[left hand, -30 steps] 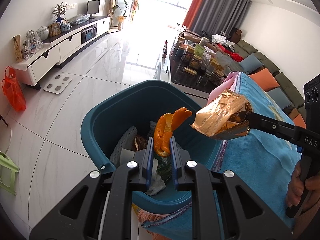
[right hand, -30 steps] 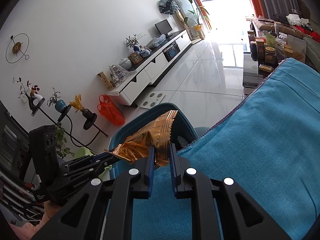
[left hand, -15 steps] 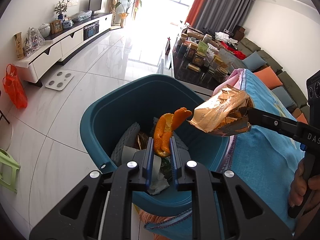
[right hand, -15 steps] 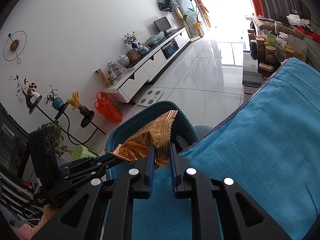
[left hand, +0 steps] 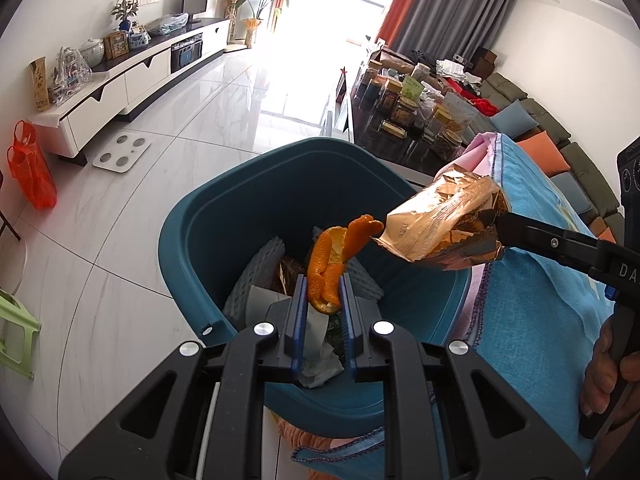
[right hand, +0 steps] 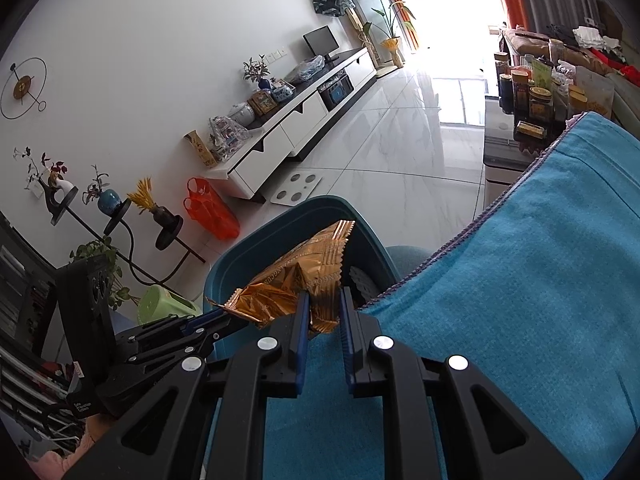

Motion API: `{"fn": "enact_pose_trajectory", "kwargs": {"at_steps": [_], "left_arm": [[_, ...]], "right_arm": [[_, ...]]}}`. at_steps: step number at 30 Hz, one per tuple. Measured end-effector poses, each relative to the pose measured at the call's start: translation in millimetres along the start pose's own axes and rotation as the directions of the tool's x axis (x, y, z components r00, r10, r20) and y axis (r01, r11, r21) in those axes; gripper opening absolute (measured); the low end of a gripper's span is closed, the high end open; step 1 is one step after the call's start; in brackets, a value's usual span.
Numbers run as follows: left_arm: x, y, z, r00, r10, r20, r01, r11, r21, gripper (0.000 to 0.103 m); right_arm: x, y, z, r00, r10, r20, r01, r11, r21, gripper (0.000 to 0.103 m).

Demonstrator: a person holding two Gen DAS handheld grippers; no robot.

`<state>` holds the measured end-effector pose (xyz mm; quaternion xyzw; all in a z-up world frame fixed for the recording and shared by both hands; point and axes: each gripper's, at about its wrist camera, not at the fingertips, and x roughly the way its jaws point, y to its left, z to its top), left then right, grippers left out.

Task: Collect trash
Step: 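Lower both tools over the teal bin and open them to drop the items, then move both open tools back over the bedspread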

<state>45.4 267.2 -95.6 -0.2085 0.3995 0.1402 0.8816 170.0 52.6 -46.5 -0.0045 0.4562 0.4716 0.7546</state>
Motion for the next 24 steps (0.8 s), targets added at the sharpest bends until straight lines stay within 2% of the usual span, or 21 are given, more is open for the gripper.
{"fn": "enact_pose_trajectory", "kwargs": {"at_steps": [13, 21, 24], "left_arm": [[5, 2, 1, 1.000, 0.000, -0.017, 0.000, 1.000, -0.013, 0.017], [3, 1, 1, 1.000, -0.002, -0.008, 0.002, 1.000, -0.016, 0.017], [0, 0, -1, 1.000, -0.008, -0.004, 0.008, 1.000, -0.014, 0.020]], "right_arm": [[11, 7, 6, 1.000, -0.025, -0.012, 0.025, 1.000, 0.007, 0.015], [14, 10, 6, 1.000, -0.026, -0.012, 0.026, 1.000, 0.008, 0.022], [13, 9, 6, 1.000, -0.023, -0.007, 0.023, 1.000, 0.012, 0.024]]}}
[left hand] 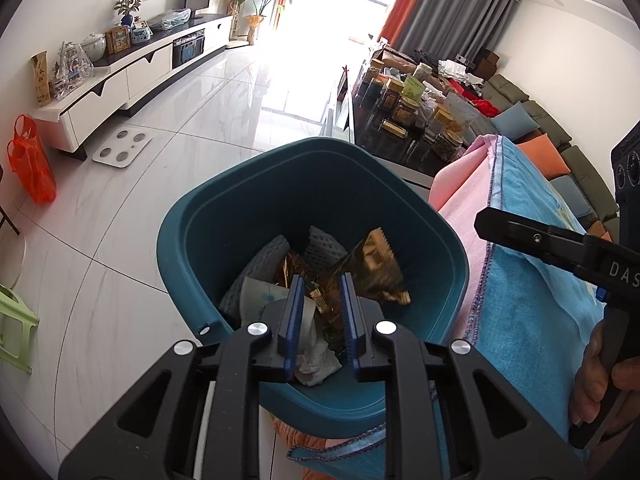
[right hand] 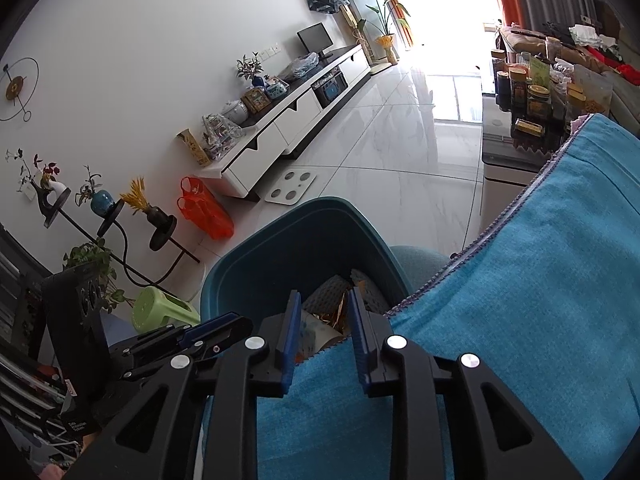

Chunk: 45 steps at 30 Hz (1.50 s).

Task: Collect trash

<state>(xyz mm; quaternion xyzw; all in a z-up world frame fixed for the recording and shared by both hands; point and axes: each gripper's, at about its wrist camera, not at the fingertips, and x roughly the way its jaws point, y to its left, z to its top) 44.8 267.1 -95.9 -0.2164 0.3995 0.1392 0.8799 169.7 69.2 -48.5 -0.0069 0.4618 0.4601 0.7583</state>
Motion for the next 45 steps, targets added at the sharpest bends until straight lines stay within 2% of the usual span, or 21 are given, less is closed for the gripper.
{"fn": "enact_pose_trajectory", "kwargs": {"at_steps": [5, 10, 11, 13, 14, 15, 16, 19, 22, 26, 29, 32, 34, 36, 40, 45], "left_arm": [[-13, -4, -2, 0.999, -0.019, 0.036, 0.018, 1.000, 0.019, 0.032], [-33, -13, -8, 0.995, -0.026, 0.094, 0.021, 0.998, 0.051, 0.049], [-38, -17, -10, 0.994, -0.030, 0.108, 0.023, 0.998, 0.063, 0.054], [-50, -24, -15, 0.990, -0.039, 0.139, 0.026, 0.995, 0.093, 0.073], [-58, -29, -19, 0.985, -0.052, 0.162, 0.035, 0.994, 0.108, 0.086], [-63, -31, -21, 0.982, -0.066, 0.176, 0.045, 0.992, 0.118, 0.094], [-69, -35, -25, 0.979, -0.080, 0.188, 0.055, 0.990, 0.134, 0.096], [-84, -51, -37, 0.968, -0.104, 0.226, 0.063, 0.981, 0.185, 0.097], [-93, -68, -47, 0.959, -0.136, 0.248, 0.085, 0.975, 0.207, 0.097], [-102, -103, -64, 0.942, -0.182, 0.282, 0.106, 0.959, 0.262, 0.097], [-106, -133, -75, 0.929, -0.209, 0.307, 0.114, 0.947, 0.299, 0.097], [-111, -162, -82, 0.910, -0.262, 0.323, 0.149, 0.931, 0.334, 0.097], [-115, -178, -86, 0.899, -0.273, 0.343, 0.145, 0.923, 0.356, 0.097], [-118, -196, -91, 0.885, -0.289, 0.366, 0.140, 0.913, 0.382, 0.097], [-119, -221, -96, 0.868, -0.309, 0.389, 0.135, 0.900, 0.414, 0.097], [-126, -242, -108, 0.838, -0.325, 0.439, 0.112, 0.889, 0.445, 0.097]], "right_arm": [[-10, -5, -4, 1.000, 0.011, 0.021, -0.011, 1.000, 0.003, 0.034], [-34, -3, -15, 0.997, 0.016, 0.071, -0.015, 1.000, -0.023, 0.048], [-40, -2, -18, 0.997, 0.015, 0.082, -0.012, 0.999, -0.031, 0.050], [-55, -2, -27, 0.994, 0.005, 0.113, 0.000, 0.999, -0.045, 0.062], [-62, -3, -31, 0.992, 0.005, 0.125, 0.001, 0.999, -0.053, 0.065], [-71, -4, -36, 0.990, 0.002, 0.142, 0.006, 0.998, -0.062, 0.071], [-80, -6, -42, 0.987, -0.010, 0.163, 0.021, 0.998, -0.064, 0.077], [-110, -14, -62, 0.972, -0.056, 0.227, 0.069, 0.996, -0.051, 0.085], [-140, -24, -84, 0.949, -0.117, 0.293, 0.130, 0.991, -0.025, 0.093], [-177, -35, -115, 0.900, -0.230, 0.369, 0.247, 0.969, 0.001, 0.096], [-202, -41, -137, 0.846, -0.323, 0.424, 0.333, 0.941, 0.053, 0.096], [-223, -49, -160, 0.789, -0.400, 0.467, 0.399, 0.911, 0.107, 0.096], [-237, -53, -176, 0.747, -0.452, 0.488, 0.445, 0.885, 0.138, 0.096], [-251, -53, -189, 0.692, -0.504, 0.516, 0.497, 0.852, 0.165, 0.096], [-272, -58, -212, 0.611, -0.571, 0.548, 0.556, 0.802, 0.217, 0.096], [-291, -65, -230, 0.557, -0.609, 0.565, 0.570, 0.775, 0.273, 0.096]]}}
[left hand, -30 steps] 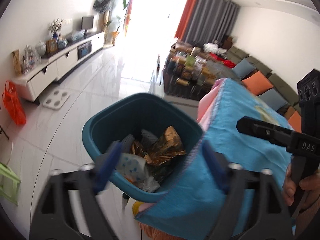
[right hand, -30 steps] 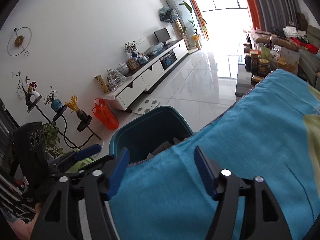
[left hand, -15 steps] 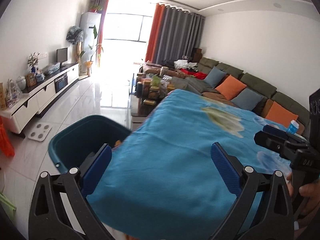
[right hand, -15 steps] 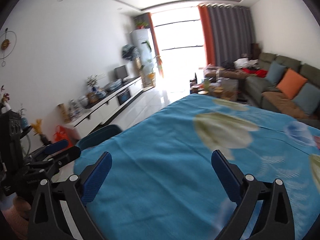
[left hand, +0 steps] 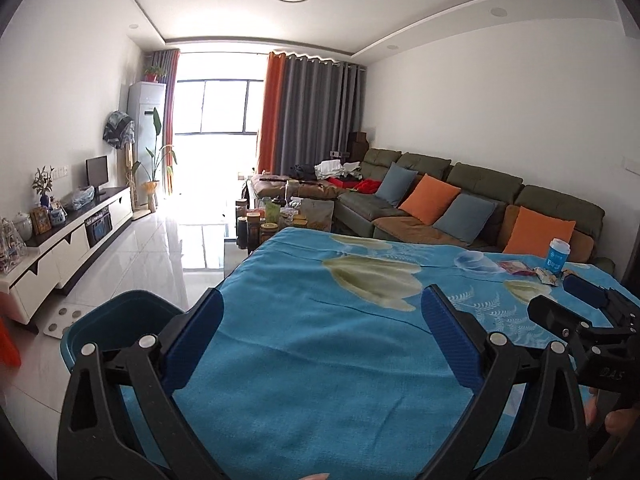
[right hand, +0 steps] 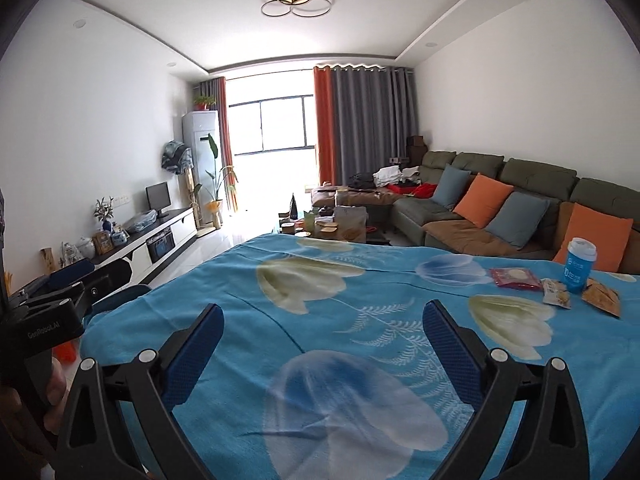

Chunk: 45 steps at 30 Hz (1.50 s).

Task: Collect trash

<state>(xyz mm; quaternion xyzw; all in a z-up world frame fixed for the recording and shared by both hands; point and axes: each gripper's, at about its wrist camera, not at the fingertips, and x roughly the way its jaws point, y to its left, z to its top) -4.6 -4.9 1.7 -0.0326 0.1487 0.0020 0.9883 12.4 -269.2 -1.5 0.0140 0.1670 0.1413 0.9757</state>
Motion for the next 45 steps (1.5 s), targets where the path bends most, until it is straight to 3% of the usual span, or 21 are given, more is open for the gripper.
{"fn": "enact_pose_trajectory", "kwargs": {"at_steps": [13, 45], "left_arm": [[-9, -39, -5, 0.998, -0.024, 0.065, 0.020, 0.997, 0.073, 0.097], [-15, -49, -5, 0.993, -0.020, 0.120, 0.008, 0.996, 0.094, 0.097]], "right_arm": [[-19, -22, -5, 0.996, -0.076, 0.038, 0.075, 0.996, 0.046, 0.096], [-31, -29, 0, 0.989, -0.121, 0.082, 0.117, 0.992, 0.050, 0.096]]}}
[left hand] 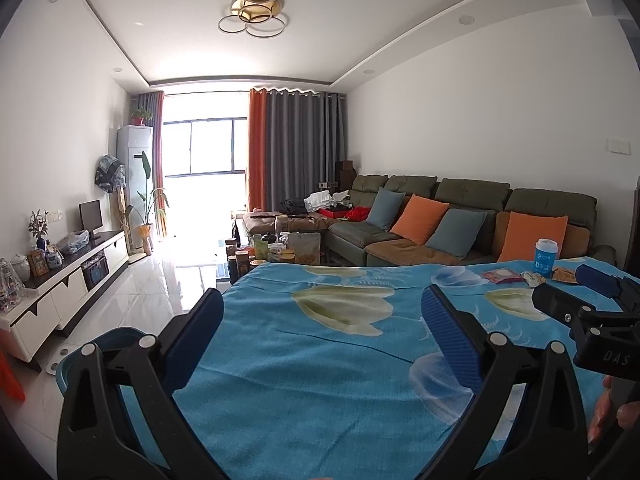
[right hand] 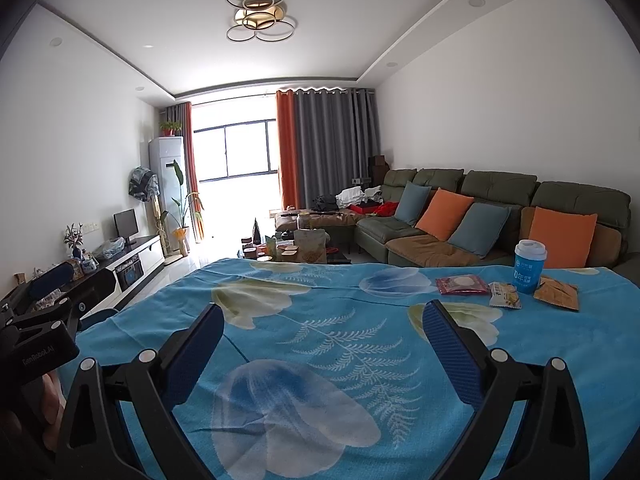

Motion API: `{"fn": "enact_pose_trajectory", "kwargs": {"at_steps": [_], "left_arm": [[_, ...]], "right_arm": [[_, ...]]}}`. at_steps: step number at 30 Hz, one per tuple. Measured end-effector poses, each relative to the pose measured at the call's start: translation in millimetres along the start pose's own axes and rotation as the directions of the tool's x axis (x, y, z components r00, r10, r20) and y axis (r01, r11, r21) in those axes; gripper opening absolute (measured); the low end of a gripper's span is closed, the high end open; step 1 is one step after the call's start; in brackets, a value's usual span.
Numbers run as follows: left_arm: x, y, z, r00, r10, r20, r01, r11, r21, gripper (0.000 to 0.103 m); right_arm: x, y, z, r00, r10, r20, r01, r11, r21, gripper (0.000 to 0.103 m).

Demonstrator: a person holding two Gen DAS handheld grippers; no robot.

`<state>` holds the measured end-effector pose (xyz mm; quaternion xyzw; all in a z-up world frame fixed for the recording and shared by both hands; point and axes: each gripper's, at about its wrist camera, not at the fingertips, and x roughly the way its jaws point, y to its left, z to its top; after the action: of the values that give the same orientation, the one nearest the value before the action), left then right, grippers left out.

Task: Collect trash

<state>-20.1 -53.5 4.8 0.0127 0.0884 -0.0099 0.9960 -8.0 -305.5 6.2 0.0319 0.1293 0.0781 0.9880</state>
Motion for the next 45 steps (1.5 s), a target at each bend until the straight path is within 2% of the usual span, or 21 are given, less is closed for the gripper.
{"fn": "enact_pose_trajectory", "kwargs": {"at_steps": [45], "left_arm": [[2.2, -5.9, 1.7, 1.000, 0.011, 0.011, -0.011, 1.000, 0.012, 0.097]], "right_arm": [[-2.9, -6.2, 4.1, 1.000, -0.014, 0.011, 0.013, 1.000, 0.005, 0.096]]}}
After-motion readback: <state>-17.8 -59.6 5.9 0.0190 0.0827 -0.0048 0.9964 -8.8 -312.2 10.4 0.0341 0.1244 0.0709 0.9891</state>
